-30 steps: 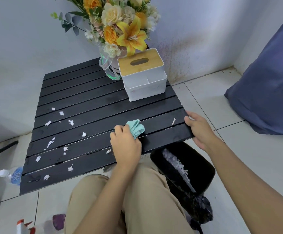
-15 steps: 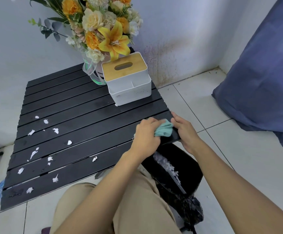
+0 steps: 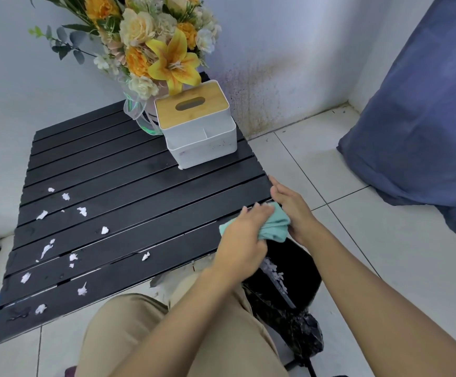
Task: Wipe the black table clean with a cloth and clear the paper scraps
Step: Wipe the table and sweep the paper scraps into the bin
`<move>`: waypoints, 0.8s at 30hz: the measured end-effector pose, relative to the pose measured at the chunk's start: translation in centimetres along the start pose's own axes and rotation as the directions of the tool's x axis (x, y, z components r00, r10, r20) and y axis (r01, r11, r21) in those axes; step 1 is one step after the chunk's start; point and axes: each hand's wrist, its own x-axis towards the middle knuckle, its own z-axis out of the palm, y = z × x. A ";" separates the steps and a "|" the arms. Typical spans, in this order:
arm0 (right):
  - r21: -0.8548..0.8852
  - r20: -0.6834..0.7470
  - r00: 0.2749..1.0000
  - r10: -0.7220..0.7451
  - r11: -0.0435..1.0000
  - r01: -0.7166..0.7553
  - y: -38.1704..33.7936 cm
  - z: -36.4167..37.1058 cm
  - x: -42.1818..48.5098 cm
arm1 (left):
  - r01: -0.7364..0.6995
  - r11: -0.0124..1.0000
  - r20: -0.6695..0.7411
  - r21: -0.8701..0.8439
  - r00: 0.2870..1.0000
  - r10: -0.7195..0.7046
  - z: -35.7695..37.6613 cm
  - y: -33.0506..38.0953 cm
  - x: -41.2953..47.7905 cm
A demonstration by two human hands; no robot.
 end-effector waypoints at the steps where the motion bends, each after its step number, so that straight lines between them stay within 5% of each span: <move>1: -0.014 -0.007 1.000 -0.008 1.000 0.008 -0.1 0.1 -0.1 | 0.002 0.998 0.020 -0.068 1.000 -0.001 -0.6 -0.1 -0.5; 5: -0.082 -0.017 1.000 -0.013 0.997 0.012 -0.1 0.3 -0.1 | 0.173 0.939 -0.127 -0.296 0.968 -0.218 -3.1 -1.0 0.6; 8: -0.094 -0.034 0.999 -0.038 0.995 0.035 -0.3 0.4 -0.2 | 0.255 0.943 -0.208 -0.213 0.931 -0.299 -2.7 -0.5 1.4; 12: -0.100 -0.041 0.997 -0.066 0.993 0.061 -0.7 0.6 -0.5 | 0.107 0.994 -0.040 0.015 0.994 -0.107 0.1 0.9 -0.9; 18: -0.110 -0.061 0.995 -0.083 0.991 0.076 -0.2 0.6 -0.1 | 0.161 0.904 0.155 -0.396 0.982 -0.108 -4.4 0.9 -2.5; 21: -0.118 -0.061 0.994 -0.092 0.989 0.085 -0.5 0.7 -0.4 | 0.251 0.764 0.021 -0.594 0.955 -0.297 -7.2 0.4 -3.3; 24: -0.167 -0.043 0.992 -0.115 0.980 0.106 -0.7 1.0 -0.9 | 0.312 0.772 -0.151 -0.554 0.874 -0.462 -10.7 -2.1 -5.1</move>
